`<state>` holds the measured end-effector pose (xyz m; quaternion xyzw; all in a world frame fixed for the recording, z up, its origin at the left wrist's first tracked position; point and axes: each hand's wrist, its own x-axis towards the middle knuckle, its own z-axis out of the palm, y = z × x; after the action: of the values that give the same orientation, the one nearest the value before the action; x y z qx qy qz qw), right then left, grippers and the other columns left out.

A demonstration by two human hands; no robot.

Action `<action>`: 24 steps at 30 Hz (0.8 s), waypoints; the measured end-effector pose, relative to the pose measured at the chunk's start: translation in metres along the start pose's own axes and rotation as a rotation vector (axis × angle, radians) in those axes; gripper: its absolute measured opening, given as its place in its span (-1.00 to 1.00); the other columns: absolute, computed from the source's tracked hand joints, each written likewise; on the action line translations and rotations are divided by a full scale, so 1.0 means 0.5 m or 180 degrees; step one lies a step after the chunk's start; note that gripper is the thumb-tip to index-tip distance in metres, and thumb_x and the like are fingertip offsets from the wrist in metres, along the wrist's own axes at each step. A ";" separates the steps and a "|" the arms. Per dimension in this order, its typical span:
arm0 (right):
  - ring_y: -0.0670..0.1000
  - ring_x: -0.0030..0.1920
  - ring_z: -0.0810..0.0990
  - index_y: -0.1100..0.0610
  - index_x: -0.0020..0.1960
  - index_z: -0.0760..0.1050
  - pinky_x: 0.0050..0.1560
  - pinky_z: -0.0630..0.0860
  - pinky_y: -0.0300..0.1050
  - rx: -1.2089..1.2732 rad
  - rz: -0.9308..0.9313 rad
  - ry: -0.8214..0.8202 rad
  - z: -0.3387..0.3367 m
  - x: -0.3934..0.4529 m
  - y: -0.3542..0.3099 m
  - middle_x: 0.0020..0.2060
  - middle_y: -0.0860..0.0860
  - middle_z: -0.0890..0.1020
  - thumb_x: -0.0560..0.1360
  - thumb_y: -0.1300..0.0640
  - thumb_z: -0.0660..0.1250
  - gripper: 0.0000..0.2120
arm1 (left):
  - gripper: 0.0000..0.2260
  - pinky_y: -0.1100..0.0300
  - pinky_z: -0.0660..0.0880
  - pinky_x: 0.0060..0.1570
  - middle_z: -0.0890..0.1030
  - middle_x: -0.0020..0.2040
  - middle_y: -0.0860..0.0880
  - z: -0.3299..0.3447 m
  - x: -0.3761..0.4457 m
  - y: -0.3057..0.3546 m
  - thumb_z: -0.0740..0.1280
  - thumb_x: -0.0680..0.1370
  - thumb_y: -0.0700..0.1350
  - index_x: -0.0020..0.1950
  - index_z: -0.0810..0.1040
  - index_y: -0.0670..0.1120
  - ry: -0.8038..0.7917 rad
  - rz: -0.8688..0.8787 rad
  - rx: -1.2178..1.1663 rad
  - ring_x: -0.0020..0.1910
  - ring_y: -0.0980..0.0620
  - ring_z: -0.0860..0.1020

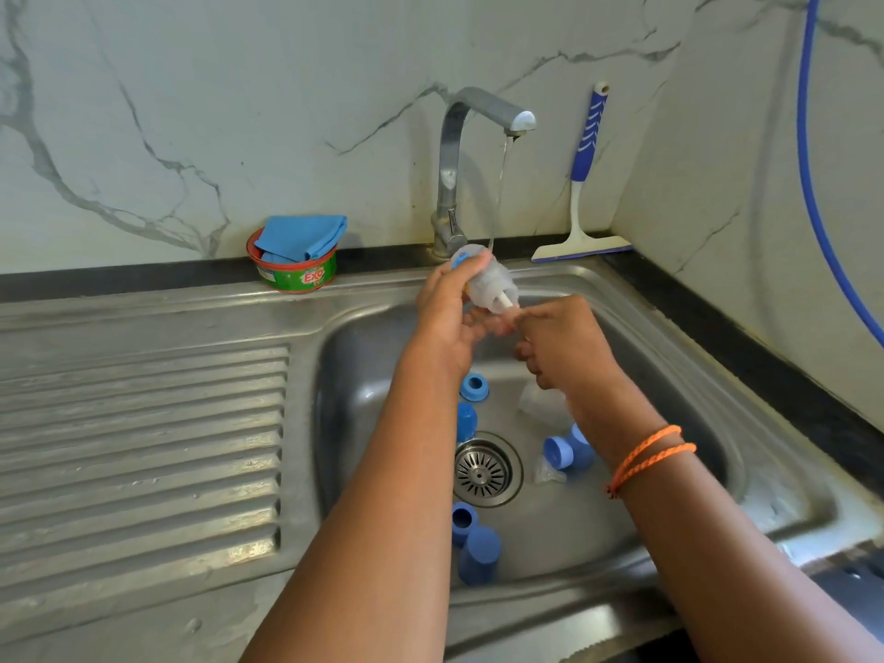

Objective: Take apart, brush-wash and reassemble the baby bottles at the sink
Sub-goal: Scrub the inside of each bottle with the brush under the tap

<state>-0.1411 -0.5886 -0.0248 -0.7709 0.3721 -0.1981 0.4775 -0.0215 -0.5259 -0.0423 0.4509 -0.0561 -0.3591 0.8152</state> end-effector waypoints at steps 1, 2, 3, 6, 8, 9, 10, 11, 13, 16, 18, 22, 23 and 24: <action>-0.04 -0.50 0.36 0.26 -0.04 0.70 -0.52 0.31 -0.19 0.0445 0.0258 -0.0238 -0.009 -0.004 -0.006 -0.45 0.04 0.51 0.67 0.17 0.30 -0.75 | -0.59 -0.16 0.68 0.04 0.56 0.25 -0.24 -0.001 0.000 0.002 0.56 0.51 -0.05 0.30 0.55 -0.09 0.0034 -0.0026 -0.0202 0.15 -0.26 0.67; -0.08 -0.51 0.32 0.30 0.01 0.69 -0.54 0.25 -0.24 0.0822 0.0401 -0.0481 -0.016 -0.006 -0.010 -0.46 0.02 0.47 0.69 0.17 0.28 -0.73 | -0.58 -0.17 0.68 0.05 0.56 0.27 -0.25 -0.002 0.000 0.005 0.56 0.51 -0.07 0.30 0.55 -0.12 0.0078 -0.0043 -0.0386 0.17 -0.26 0.67; -0.10 -0.52 0.31 0.32 0.04 0.68 -0.54 0.24 -0.26 0.1047 0.0450 -0.0660 -0.023 -0.008 -0.011 -0.45 0.01 0.46 0.70 0.18 0.25 -0.72 | -0.57 -0.16 0.69 0.04 0.55 0.28 -0.25 -0.005 0.003 0.008 0.56 0.51 -0.08 0.32 0.55 -0.14 0.0139 -0.0038 -0.0528 0.16 -0.27 0.67; -0.05 -0.46 0.42 0.21 0.05 0.69 -0.45 0.37 -0.17 0.0135 -0.0020 -0.0488 -0.022 -0.007 -0.004 -0.37 0.04 0.55 0.68 0.22 0.22 -0.74 | -0.55 -0.12 0.70 -0.03 0.58 0.26 -0.25 -0.013 0.011 0.008 0.57 0.50 -0.10 0.34 0.55 -0.14 0.0386 0.0059 -0.0743 0.11 -0.23 0.68; 0.07 -0.33 0.56 0.06 0.02 0.67 -0.31 0.51 -0.01 -0.1293 -0.0703 0.0038 -0.009 -0.010 0.007 -0.25 0.07 0.61 0.67 0.15 0.24 -0.77 | -0.57 -0.06 0.70 -0.09 0.63 0.20 -0.21 -0.013 0.015 0.007 0.56 0.51 -0.09 0.33 0.55 -0.09 0.0614 0.0201 -0.0596 0.02 -0.16 0.70; 0.12 -0.28 0.57 0.01 -0.02 0.65 -0.29 0.52 0.02 -0.1729 -0.0873 0.0243 -0.003 -0.013 0.010 -0.22 0.08 0.60 0.67 0.12 0.25 -0.79 | -0.58 -0.04 0.70 -0.12 0.64 0.16 -0.19 -0.014 0.017 0.008 0.56 0.51 -0.09 0.32 0.55 -0.07 0.0728 0.0277 -0.0513 -0.01 -0.14 0.70; 0.13 -0.29 0.55 0.00 -0.08 0.60 -0.32 0.46 -0.01 -0.1972 -0.0980 0.0414 0.001 -0.020 0.007 -0.23 0.07 0.57 0.66 0.11 0.26 -0.80 | -0.58 -0.03 0.71 -0.15 0.65 0.13 -0.18 -0.016 0.018 0.009 0.57 0.50 -0.09 0.31 0.54 -0.05 0.0835 0.0335 -0.0466 -0.03 -0.14 0.70; 0.10 -0.32 0.51 0.01 -0.11 0.57 -0.36 0.36 -0.07 -0.2183 -0.1080 0.0610 0.004 -0.027 0.003 -0.26 0.06 0.54 0.66 0.11 0.27 -0.80 | -0.57 -0.02 0.71 -0.17 0.65 0.12 -0.17 -0.018 0.020 0.011 0.57 0.50 -0.09 0.32 0.53 -0.04 0.0900 0.0389 -0.0445 -0.04 -0.14 0.71; 0.00 -0.38 0.38 0.06 -0.08 0.57 -0.40 0.19 -0.12 -0.2464 -0.1173 0.0938 0.003 -0.036 -0.012 -0.28 0.03 0.50 0.67 0.10 0.26 -0.81 | -0.54 0.00 0.71 -0.19 0.65 0.12 -0.16 -0.019 0.021 0.013 0.58 0.49 -0.08 0.33 0.51 -0.03 0.0950 0.0466 -0.0404 -0.03 -0.14 0.71; -0.03 -0.39 0.27 0.09 0.00 0.59 -0.39 0.09 -0.12 -0.2755 -0.1153 0.1088 -0.001 -0.045 -0.031 -0.29 0.01 0.40 0.66 0.13 0.27 -0.86 | -0.52 0.05 0.70 -0.25 0.65 0.12 -0.15 -0.013 0.022 0.007 0.59 0.48 -0.05 0.33 0.49 -0.04 0.1067 0.0470 -0.0411 -0.05 -0.12 0.73; 0.04 -0.34 0.32 0.09 0.07 0.60 -0.33 0.16 -0.09 -0.2915 -0.1127 0.1060 -0.001 -0.054 -0.041 -0.25 0.03 0.40 0.65 0.17 0.28 -0.88 | -0.48 0.09 0.68 -0.29 0.66 0.12 -0.16 -0.008 0.024 -0.001 0.61 0.46 -0.01 0.32 0.49 -0.06 0.1165 0.0464 -0.0443 -0.08 -0.11 0.74; 0.10 -0.25 0.41 0.09 0.14 0.62 -0.27 0.24 -0.07 -0.3044 -0.1210 0.1072 -0.004 -0.051 -0.044 -0.20 0.04 0.44 0.66 0.16 0.30 -0.87 | -0.46 0.09 0.69 -0.28 0.69 0.06 -0.21 -0.007 0.022 -0.016 0.62 0.43 0.05 0.26 0.51 -0.15 0.1171 0.0287 -0.0726 -0.15 -0.10 0.76; 0.11 -0.25 0.41 0.09 0.13 0.63 -0.29 0.23 -0.08 -0.3052 -0.1216 0.1048 -0.006 -0.046 -0.039 -0.20 0.05 0.45 0.65 0.17 0.31 -0.86 | -0.45 0.10 0.69 -0.28 0.70 0.05 -0.22 -0.008 0.021 -0.019 0.62 0.43 0.05 0.26 0.52 -0.18 0.1168 0.0196 -0.0783 -0.17 -0.10 0.76; 0.12 -0.26 0.42 0.08 0.12 0.65 -0.29 0.24 -0.08 -0.3033 -0.1210 0.1020 -0.010 -0.039 -0.034 -0.20 0.05 0.47 0.65 0.16 0.32 -0.85 | -0.44 0.11 0.69 -0.28 0.70 0.04 -0.23 -0.008 0.020 -0.021 0.62 0.42 0.06 0.26 0.52 -0.19 0.1157 0.0112 -0.0821 -0.20 -0.09 0.76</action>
<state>-0.1505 -0.5721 -0.0065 -0.9161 0.3429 -0.2054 -0.0323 -0.0180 -0.5333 -0.0550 0.3992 0.1303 -0.2619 0.8689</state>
